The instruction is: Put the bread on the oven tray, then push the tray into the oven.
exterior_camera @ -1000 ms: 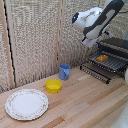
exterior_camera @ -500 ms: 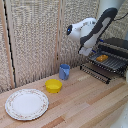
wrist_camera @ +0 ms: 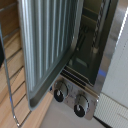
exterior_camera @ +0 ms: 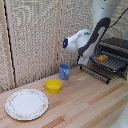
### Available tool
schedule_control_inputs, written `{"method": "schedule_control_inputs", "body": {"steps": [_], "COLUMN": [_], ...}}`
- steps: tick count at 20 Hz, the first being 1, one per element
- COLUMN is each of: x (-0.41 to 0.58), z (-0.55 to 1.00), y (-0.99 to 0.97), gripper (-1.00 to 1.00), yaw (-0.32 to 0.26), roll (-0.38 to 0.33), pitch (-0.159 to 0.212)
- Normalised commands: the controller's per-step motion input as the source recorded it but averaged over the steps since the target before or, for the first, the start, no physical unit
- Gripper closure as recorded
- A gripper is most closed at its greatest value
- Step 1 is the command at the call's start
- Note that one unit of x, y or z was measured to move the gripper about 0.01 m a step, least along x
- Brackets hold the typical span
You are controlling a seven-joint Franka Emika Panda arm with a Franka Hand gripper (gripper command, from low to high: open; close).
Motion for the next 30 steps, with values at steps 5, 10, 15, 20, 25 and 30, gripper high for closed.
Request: {"method": "schedule_control_inputs", "body": {"steps": [5,10,15,20,25,30], "x": [-0.169,-0.505,-0.642,-0.387,-0.199,-0.019], "z": [-0.15,0.08,0.09,0.0,0.0,-0.09], "y": [-0.01,-0.11,-0.26,-0.39,-0.51,-0.36], "gripper": [-1.0,-1.0,-1.0,-1.0,-1.0,-1.0], "yaw": [0.279,0.197,0.118,0.011,0.08,0.1], "roll": [-0.196,-0.149,-0.143,-0.071,0.024,0.111], "pitch": [0.08,-0.07,-0.093,-0.079,0.005,0.084]}}
